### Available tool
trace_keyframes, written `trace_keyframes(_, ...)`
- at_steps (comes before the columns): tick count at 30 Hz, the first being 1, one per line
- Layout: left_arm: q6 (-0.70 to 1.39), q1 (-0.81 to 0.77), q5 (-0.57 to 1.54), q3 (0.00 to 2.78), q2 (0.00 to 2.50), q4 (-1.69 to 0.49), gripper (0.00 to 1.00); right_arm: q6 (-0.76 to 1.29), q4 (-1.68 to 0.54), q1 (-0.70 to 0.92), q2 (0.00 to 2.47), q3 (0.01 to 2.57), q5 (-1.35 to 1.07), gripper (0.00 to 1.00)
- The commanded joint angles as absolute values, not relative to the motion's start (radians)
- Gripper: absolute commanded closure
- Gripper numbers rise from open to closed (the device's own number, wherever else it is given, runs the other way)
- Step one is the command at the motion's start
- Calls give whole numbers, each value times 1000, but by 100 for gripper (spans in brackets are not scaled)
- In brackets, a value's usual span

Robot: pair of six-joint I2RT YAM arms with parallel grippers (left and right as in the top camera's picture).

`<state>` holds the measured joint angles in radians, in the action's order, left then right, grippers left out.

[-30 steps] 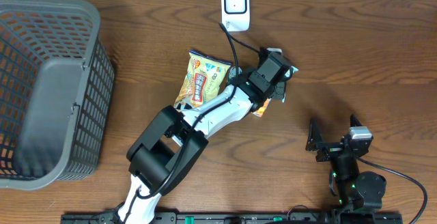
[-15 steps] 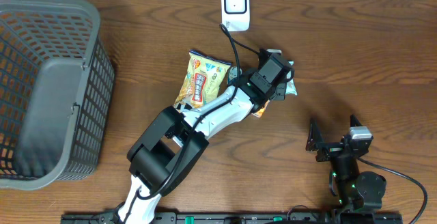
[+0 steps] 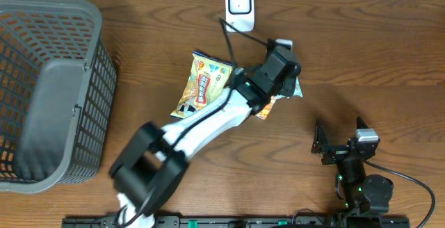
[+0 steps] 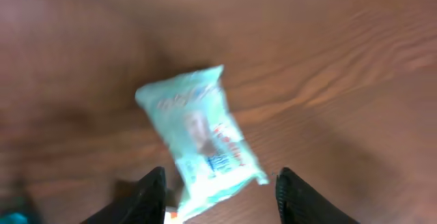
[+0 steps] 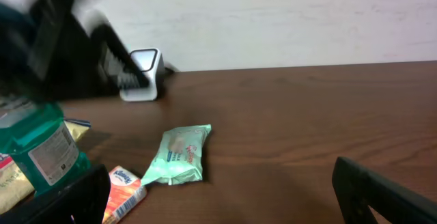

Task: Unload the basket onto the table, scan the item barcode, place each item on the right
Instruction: 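Retract the left gripper back toward its rest pose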

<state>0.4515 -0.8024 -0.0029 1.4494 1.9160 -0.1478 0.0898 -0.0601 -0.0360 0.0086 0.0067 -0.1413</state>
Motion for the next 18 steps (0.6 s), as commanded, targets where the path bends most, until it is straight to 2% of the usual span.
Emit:
trace_keyframes(1,315,-805,-9,1466,1789,-153,44,81,-64,-39,9,6,-140,1)
trace_keyframes(5,167,-804,-44,1466,1670,-171,39,80,-64,-39,9,6,-140,1)
trace_keyframes(9,12,-804,-205,1467,1559,-178,32,81,-64,-39,9,6,-140,1)
trace_keyframes(18,-422,-802,-601,1467,1356,-93,24,81,-64,-39,9,6,-140,1)
